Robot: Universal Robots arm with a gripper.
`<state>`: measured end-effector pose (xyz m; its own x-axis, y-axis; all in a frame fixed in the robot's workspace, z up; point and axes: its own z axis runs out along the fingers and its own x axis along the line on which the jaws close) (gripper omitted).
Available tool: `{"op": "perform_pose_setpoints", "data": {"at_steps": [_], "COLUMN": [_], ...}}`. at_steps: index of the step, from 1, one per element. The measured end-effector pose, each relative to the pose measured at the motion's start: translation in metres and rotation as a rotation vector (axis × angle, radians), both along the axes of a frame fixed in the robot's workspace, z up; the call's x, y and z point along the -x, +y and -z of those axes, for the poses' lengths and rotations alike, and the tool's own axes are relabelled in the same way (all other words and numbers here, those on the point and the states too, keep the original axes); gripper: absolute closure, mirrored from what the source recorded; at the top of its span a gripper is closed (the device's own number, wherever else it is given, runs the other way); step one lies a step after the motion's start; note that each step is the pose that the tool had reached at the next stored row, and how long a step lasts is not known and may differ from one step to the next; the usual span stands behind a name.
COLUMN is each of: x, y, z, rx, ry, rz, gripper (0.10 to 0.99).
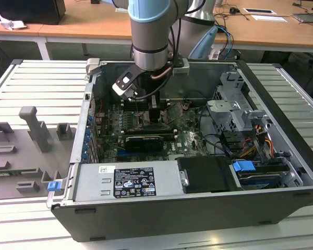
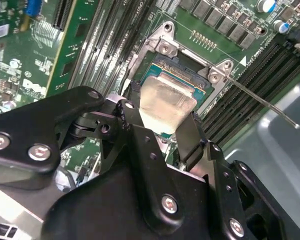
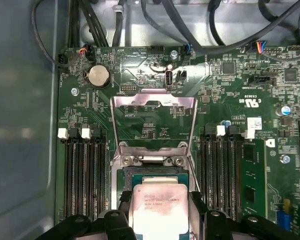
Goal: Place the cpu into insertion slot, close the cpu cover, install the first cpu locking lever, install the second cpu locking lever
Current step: 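Place the cpu into insertion slot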
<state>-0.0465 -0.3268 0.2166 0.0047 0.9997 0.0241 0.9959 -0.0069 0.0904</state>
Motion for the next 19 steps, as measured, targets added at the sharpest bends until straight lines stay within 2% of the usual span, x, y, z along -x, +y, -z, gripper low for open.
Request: {"op": "perform_pose_setpoints", "data": {"at_steps": [7, 12, 19], "x": [0.0, 0.0, 0.0], "y": [0.0036, 0.0039, 0.004], "z": [0.011, 0.0144, 0.0147], "rx": [0.0, 0.0, -0.001], "ry": [0.0, 0.0001, 0.0], "rz": [0.0, 0.0, 0.0], "gripper": [0.557, 0.557, 0.549]}}
